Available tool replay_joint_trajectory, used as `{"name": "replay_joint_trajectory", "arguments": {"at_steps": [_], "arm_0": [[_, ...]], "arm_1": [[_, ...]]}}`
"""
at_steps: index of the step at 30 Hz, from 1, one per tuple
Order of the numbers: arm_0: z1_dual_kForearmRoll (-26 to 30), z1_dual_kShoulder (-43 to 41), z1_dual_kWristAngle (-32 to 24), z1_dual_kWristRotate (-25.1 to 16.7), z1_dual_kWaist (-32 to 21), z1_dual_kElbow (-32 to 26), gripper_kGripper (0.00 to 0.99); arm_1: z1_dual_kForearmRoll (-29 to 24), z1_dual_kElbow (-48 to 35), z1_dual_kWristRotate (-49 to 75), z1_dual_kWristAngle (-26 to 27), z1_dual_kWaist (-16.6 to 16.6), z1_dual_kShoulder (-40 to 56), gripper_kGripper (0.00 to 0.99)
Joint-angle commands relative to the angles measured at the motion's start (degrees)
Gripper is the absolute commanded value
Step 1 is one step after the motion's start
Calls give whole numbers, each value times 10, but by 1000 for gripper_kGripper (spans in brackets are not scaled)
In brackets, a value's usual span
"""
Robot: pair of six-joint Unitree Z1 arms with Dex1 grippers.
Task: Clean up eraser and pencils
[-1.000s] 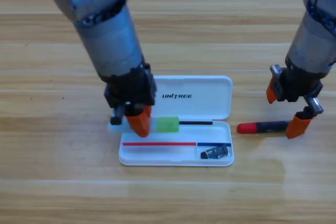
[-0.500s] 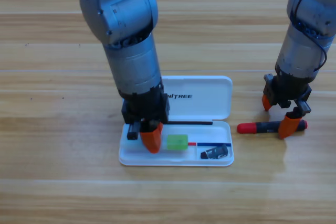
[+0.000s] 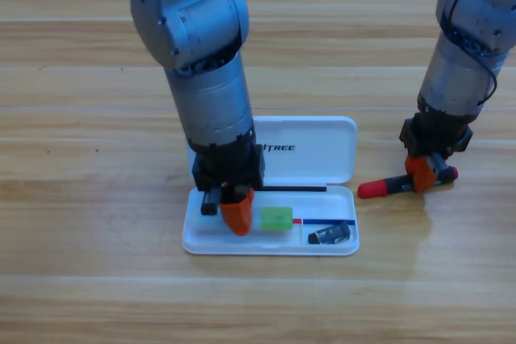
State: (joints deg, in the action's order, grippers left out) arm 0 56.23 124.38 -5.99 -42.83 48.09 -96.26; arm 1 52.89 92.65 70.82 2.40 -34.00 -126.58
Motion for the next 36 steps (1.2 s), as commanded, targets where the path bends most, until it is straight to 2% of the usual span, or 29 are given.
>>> {"name": "replay_joint_trajectory", "arguments": {"at_steps": [1, 13, 14, 15, 16, 17, 18, 26, 29, 32, 36], "arm_0": [[5, 29, -7, 6, 16, -3, 0], [5, 30, -3, 8, 16, -7, 0], [5, 30, -3, 8, 16, -7, 26], [5, 30, -3, 8, 16, -6, 308], [5, 30, -3, 10, 16, -6, 652], [5, 29, -3, 10, 16, -5, 922], [5, 28, -3, 12, 16, -4, 988], [5, 23, -3, 16, 16, 0, 990], [5, 18, -2, 16, 16, 5, 990], [9, 3, -2, 19, 15, 11, 990], [31, -51, -3, 22, 15, 21, 990]], "arm_1": [[5, 0, 2, 3, 17, -28, 0], [52, -13, -30, 11, 17, 64, 0], [52, -17, -30, 11, 16, 70, 0], [52, -19, -31, 11, 17, 72, 0], [52, -20, -31, 11, 17, 75, 0], [52, -22, -32, 11, 16, 76, 0], [52, -23, -33, 11, 16, 77, 0], [52, -31, -37, 11, 16, 85, 0], [69, -34, -38, 20, 15, 107, 0], [104, -35, -46, 38, -2, 143, 0], [146, -27, -75, 51, -41, 183, 0]]}}
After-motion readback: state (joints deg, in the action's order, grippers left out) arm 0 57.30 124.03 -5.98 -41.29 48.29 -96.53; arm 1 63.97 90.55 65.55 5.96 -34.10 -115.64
